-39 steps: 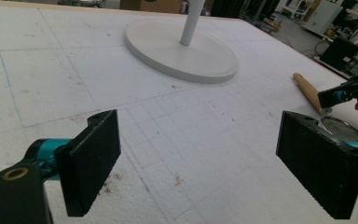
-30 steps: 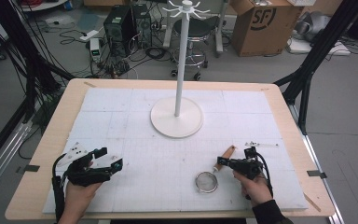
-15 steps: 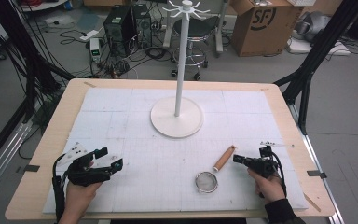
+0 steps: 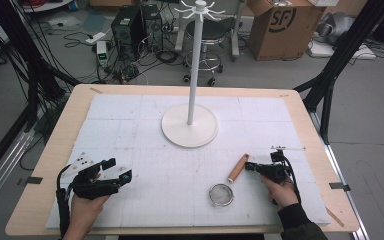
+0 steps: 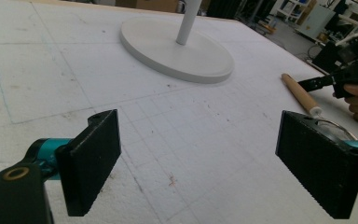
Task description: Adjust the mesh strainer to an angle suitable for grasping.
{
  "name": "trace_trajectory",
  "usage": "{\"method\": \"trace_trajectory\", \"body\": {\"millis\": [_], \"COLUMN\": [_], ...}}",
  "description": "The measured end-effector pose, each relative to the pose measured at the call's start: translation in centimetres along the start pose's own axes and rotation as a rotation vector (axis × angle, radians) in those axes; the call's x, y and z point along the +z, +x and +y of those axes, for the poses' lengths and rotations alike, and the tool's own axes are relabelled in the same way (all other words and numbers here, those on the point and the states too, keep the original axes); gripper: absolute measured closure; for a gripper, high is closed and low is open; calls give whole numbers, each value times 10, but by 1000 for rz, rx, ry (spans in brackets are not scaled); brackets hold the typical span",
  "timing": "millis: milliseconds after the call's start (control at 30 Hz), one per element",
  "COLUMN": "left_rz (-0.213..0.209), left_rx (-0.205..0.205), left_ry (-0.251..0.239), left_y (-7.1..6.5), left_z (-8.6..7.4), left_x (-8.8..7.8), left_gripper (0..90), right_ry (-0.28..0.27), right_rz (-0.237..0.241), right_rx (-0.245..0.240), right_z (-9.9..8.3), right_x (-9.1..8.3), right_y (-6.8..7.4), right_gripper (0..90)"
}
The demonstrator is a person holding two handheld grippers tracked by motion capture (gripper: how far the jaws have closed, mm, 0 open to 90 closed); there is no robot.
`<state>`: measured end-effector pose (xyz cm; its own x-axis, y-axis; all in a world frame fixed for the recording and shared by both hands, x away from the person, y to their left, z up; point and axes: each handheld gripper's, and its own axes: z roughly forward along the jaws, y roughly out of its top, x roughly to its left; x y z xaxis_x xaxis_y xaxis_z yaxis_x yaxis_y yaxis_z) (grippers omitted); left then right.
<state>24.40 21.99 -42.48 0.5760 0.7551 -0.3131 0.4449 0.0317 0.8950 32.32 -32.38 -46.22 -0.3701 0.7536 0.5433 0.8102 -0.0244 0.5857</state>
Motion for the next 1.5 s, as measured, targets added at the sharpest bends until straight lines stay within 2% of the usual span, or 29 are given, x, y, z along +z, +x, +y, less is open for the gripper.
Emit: {"method": "trace_trajectory", "body": {"millis": [200, 600, 1167, 1500], "left_rz": [4, -2, -1, -4], "left_rx": [0, -2, 1, 1], "left_ry": [-2, -5, -3, 0], "left_y": [0, 0, 0, 0], "left_z": [0, 0, 0, 0], "left_x": [-1, -1, -1, -1], "left_gripper": [146, 148, 148, 150], "right_ry": [25, 69, 101, 141], "right_rz": [19, 63, 93, 138], "right_rx": [-26, -72, -112, -143], "right_z": [8, 15, 16, 16], "right_x": [20, 49, 63, 74], "right_y": [13, 38, 53, 64], "right_gripper": [897, 897, 897, 897]}}
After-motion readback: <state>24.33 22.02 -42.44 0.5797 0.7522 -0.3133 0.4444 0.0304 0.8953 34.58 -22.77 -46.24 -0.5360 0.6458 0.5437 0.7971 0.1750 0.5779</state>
